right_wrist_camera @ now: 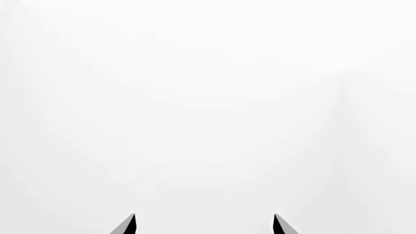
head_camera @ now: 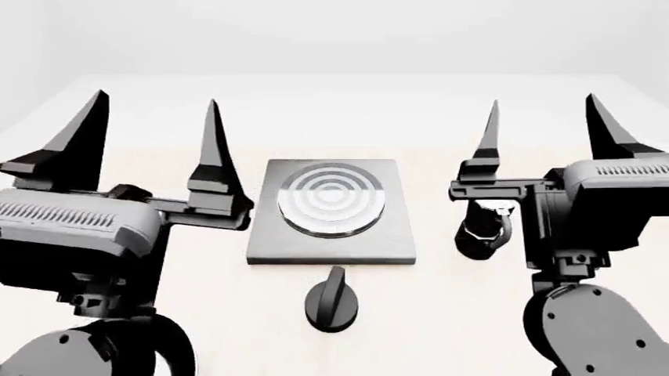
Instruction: Turn on the stove and put the moka pot on it.
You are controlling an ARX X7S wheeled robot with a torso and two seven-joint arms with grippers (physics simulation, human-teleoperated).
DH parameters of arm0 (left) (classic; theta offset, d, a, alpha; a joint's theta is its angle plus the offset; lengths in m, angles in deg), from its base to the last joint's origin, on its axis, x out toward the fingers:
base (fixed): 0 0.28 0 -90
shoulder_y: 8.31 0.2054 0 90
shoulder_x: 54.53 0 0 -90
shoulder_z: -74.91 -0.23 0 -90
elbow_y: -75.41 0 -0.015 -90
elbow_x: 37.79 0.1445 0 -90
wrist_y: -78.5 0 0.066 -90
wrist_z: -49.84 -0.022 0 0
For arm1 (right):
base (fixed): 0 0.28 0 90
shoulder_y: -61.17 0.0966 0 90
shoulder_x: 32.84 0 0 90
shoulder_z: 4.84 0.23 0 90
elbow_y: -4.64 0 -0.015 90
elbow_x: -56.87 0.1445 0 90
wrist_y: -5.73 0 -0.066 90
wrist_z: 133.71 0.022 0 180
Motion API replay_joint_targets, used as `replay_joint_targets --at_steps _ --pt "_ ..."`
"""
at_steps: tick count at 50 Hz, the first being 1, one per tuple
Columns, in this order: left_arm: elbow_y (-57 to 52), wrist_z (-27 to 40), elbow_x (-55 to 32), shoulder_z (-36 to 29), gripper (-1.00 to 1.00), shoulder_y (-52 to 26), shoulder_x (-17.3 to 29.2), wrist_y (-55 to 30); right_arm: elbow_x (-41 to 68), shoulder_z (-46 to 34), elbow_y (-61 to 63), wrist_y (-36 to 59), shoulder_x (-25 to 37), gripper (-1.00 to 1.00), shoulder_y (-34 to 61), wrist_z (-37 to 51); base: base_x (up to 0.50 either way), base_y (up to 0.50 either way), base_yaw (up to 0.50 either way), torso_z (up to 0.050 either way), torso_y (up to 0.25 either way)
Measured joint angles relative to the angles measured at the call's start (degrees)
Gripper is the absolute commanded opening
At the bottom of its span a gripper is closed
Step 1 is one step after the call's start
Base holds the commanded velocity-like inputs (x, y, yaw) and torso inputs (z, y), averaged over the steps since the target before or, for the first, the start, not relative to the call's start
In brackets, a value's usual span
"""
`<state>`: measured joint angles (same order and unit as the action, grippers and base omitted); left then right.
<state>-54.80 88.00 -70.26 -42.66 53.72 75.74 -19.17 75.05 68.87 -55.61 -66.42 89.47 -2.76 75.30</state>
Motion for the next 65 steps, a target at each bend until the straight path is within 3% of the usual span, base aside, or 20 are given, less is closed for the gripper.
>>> replay_joint_targets --at_steps 22,65 --pt "-11.0 7.0 3.1 10.4 1.0 11.7 9.9 8.2 -0.3 -1.6 -30.1 -8.9 -5.1 1.0 1.2 -5.5 0.0 0.0 0.0 0.0 0.0" --pt "-12.1 7.9 2.8 12.0 1.0 14.5 11.3 11.0 0.2 -1.6 -49.1 -19.2 -8.5 1.0 -4.5 -8.3 0.0 0.0 0.0 0.0 0.0"
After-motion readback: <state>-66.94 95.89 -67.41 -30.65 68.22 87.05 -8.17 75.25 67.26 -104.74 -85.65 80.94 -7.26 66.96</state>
